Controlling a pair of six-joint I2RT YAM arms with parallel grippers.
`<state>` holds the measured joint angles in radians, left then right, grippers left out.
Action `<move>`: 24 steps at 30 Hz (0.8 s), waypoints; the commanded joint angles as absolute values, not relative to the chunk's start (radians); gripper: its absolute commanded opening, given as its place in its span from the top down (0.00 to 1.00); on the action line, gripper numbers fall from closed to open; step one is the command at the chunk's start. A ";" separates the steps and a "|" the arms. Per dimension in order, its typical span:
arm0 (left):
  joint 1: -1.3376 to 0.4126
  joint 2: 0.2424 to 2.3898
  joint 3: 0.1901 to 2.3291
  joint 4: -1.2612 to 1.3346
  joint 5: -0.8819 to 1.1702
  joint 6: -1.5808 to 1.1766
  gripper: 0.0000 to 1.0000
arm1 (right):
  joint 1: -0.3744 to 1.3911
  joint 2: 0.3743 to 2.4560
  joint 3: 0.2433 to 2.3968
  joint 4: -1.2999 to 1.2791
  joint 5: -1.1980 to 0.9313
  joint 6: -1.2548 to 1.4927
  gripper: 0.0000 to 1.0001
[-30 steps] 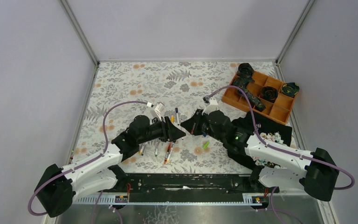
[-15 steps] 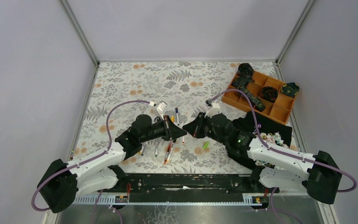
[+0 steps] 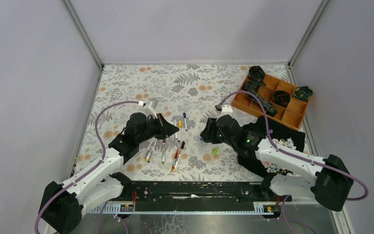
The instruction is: Insert the pens into the pen caps
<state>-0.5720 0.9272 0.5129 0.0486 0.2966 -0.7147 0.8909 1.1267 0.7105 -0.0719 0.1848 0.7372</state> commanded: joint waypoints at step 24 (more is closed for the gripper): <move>-0.391 0.927 0.663 -0.194 0.375 -0.426 1.00 | 0.867 1.633 0.867 -0.021 0.202 0.756 0.43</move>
<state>-0.4019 0.9283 0.6392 -0.1879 0.3599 -0.4698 0.8719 1.5936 0.8078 -0.0364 0.1589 0.7448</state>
